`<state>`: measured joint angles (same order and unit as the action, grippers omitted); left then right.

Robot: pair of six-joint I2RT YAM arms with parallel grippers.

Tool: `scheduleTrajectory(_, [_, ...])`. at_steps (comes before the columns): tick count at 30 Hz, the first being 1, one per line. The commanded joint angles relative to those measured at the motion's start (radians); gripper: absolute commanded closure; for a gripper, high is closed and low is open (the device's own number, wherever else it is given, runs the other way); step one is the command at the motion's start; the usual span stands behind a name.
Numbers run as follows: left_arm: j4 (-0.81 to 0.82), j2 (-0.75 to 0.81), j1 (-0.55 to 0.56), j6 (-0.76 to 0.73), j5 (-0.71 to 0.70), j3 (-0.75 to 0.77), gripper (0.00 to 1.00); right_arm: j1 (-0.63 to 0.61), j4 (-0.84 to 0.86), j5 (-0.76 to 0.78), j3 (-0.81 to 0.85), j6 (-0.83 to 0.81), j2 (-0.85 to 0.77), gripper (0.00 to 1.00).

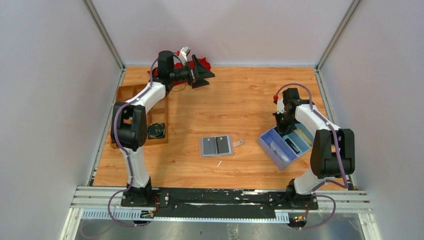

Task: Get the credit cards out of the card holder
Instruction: Move the storage box to the center of the board.

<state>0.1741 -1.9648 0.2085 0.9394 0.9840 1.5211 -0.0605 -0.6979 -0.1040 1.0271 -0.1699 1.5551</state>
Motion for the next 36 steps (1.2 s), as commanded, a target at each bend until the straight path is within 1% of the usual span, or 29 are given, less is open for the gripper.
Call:
scheduleTrajectory(1, [-0.008,-0.015,-0.009,0.004,0.011,0.001,0.00,-0.034,0.087,0.023,0.045,0.297,0.017,1.00])
scheduleTrajectory(2, [-0.008,-0.016,-0.009,0.004,0.010,0.001,0.00,-0.039,0.108,0.024,0.044,0.343,0.010,1.00])
scheduleTrajectory(6, [-0.007,-0.019,-0.009,0.005,0.010,0.004,0.00,-0.047,0.128,0.127,0.061,0.530,-0.001,1.00])
scheduleTrajectory(9, [-0.007,-0.024,-0.009,0.007,0.009,0.008,0.00,-0.048,0.128,0.168,0.086,0.576,-0.004,1.00])
scheduleTrajectory(11, [-0.008,-0.026,-0.009,0.008,0.009,0.007,0.00,-0.048,0.117,0.219,0.097,0.521,-0.011,1.00])
scheduleTrajectory(15, [-0.007,-0.029,-0.009,0.009,0.009,0.006,0.00,-0.049,0.031,0.285,0.108,0.280,-0.013,1.00])
scheduleTrajectory(18, [-0.007,-0.031,-0.009,0.010,0.009,0.006,0.00,-0.049,-0.032,0.331,0.084,0.187,-0.041,1.00])
scheduleTrajectory(21, [-0.008,-0.032,-0.009,0.009,0.009,0.004,0.00,-0.048,-0.083,0.378,0.043,0.182,-0.093,1.00])
scheduleTrajectory(23, [-0.008,-0.036,-0.009,0.010,0.009,0.006,0.00,-0.048,-0.122,0.391,0.026,0.232,-0.119,1.00])
scheduleTrajectory(26, [-0.007,-0.048,-0.009,0.011,0.012,0.011,0.00,-0.057,-0.189,0.333,0.022,0.321,-0.130,1.00])
scheduleTrajectory(30, [-0.007,-0.054,-0.009,0.009,0.012,0.016,0.00,-0.106,-0.234,0.279,0.020,0.367,-0.112,1.00])
scheduleTrajectory(33, [-0.008,-0.051,-0.009,0.009,0.013,0.014,0.00,-0.116,-0.191,0.264,0.011,0.317,-0.107,1.00])
scheduleTrajectory(36, [-0.008,-0.044,-0.009,0.008,0.013,0.010,0.00,-0.117,-0.127,0.321,0.017,0.233,-0.109,1.00])
